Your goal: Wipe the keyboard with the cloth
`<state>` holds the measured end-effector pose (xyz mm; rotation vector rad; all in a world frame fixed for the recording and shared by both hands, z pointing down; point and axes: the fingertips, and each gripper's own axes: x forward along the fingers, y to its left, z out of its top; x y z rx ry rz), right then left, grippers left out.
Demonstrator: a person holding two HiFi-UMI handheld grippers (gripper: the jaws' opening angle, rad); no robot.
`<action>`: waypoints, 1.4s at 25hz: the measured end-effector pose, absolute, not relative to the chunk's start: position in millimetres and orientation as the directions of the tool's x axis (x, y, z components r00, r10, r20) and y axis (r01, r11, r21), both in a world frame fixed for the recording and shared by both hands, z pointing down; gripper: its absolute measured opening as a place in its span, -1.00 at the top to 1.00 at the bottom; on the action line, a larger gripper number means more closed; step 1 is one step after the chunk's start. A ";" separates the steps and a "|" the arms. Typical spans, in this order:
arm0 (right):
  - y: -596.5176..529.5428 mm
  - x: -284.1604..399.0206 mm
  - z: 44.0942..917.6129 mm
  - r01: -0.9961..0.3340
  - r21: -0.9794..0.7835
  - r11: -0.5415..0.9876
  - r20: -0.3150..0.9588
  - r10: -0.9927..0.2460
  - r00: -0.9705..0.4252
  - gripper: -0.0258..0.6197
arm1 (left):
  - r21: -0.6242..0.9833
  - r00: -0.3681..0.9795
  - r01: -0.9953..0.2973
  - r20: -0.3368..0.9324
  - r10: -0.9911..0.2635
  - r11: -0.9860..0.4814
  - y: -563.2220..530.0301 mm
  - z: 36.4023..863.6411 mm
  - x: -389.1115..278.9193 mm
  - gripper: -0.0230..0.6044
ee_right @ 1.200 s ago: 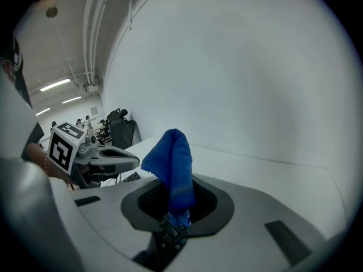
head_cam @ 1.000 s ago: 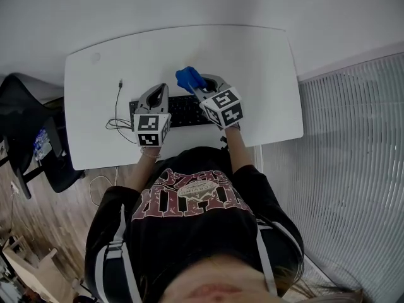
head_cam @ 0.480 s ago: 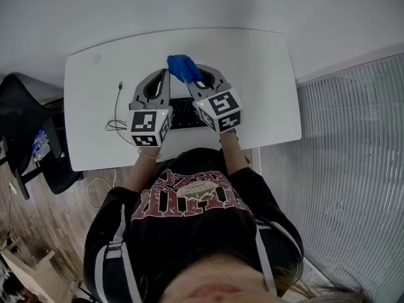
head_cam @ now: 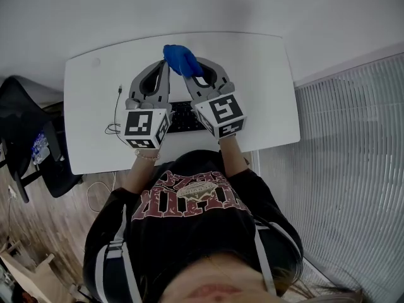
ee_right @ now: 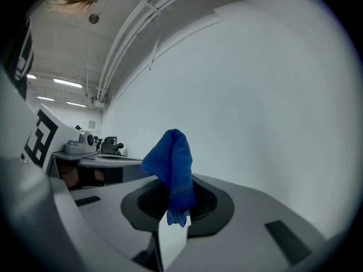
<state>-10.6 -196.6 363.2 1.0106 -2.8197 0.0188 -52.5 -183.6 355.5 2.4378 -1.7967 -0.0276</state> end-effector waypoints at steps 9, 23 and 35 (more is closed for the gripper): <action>-190.9 -17.3 350.1 -0.637 0.069 0.768 0.125 -0.640 -0.758 0.72 | 0.091 0.304 -0.949 0.028 -0.952 -0.300 -181.5 346.1 -50.0 0.82; -194.3 -10.1 353.9 -0.659 0.054 0.750 0.122 -0.660 -0.742 0.72 | 0.103 0.311 -0.946 0.033 -0.950 -0.307 -181.4 349.3 -49.3 0.82; -194.8 -12.9 354.2 -0.650 0.051 0.758 0.131 -0.651 -0.748 0.72 | 0.116 0.312 -0.945 0.040 -0.949 -0.306 -183.6 350.0 -50.9 0.82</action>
